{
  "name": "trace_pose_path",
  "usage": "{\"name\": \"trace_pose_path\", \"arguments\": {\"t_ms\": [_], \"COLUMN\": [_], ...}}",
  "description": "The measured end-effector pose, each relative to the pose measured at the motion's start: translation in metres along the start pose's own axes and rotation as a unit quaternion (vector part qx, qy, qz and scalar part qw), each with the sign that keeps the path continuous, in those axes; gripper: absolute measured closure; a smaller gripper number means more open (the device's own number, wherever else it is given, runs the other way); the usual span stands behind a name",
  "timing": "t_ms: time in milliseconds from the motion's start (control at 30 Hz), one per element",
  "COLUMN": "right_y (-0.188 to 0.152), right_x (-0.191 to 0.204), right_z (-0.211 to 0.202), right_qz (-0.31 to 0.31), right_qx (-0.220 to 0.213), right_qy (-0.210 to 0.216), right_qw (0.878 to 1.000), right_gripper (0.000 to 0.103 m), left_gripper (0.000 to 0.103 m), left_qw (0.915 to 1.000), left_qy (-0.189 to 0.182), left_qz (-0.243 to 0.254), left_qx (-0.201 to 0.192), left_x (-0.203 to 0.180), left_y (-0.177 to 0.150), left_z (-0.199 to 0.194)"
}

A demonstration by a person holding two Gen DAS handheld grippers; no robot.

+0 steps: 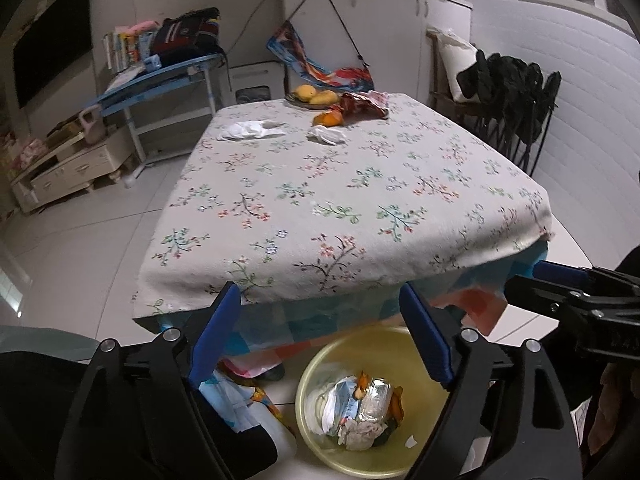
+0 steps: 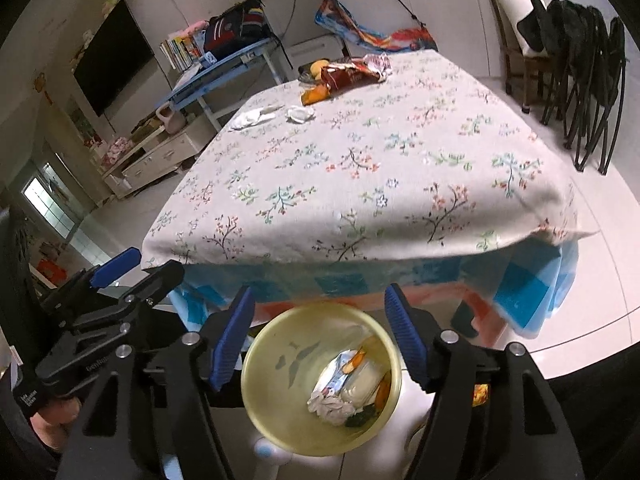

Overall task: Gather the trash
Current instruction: 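Move both open grippers back over the table toward the white tissues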

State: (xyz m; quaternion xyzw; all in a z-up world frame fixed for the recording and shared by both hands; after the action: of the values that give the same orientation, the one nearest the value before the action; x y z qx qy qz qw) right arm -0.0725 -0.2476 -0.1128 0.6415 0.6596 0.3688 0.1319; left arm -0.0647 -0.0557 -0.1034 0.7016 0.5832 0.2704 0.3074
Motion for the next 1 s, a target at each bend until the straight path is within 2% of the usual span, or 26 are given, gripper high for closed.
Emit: {"name": "trace_pose_path", "arguments": {"t_ms": [333, 767, 1000], "right_y": [0.002, 0.003, 0.02], "right_x": [0.0, 0.002, 0.01], "right_z": [-0.003, -0.005, -0.004], "right_qz": [-0.01, -0.016, -0.024], "right_qx": [-0.017, -0.025, -0.033], "right_qy": [-0.016, -0.017, -0.007], "right_qw": [1.0, 0.999, 0.999], "right_gripper": [0.033, 0.033, 0.033], "left_gripper": [0.019, 0.017, 0.017], "left_qw": [0.9998, 0.9997, 0.9992], "left_qy": [0.011, 0.012, 0.006], "left_qz": [-0.017, -0.019, -0.037], "left_qx": [-0.009, -0.011, -0.012], "left_x": [0.006, 0.006, 0.013], "left_y": [0.004, 0.004, 0.016], "left_z": [-0.001, -0.002, 0.001]}}
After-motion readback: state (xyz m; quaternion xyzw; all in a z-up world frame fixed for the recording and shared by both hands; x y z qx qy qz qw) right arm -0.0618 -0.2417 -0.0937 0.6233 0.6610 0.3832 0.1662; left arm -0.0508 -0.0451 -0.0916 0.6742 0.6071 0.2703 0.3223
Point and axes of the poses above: each gripper's, at about its wrist camera, not at the fingertips, and z roughly the way its jaws point, x to its left, y to its top, the point moved 6 cm from there along z, roughly the way its jaws point, and after that the axes turned 2 degrees about -y, right-handed, at the moved point
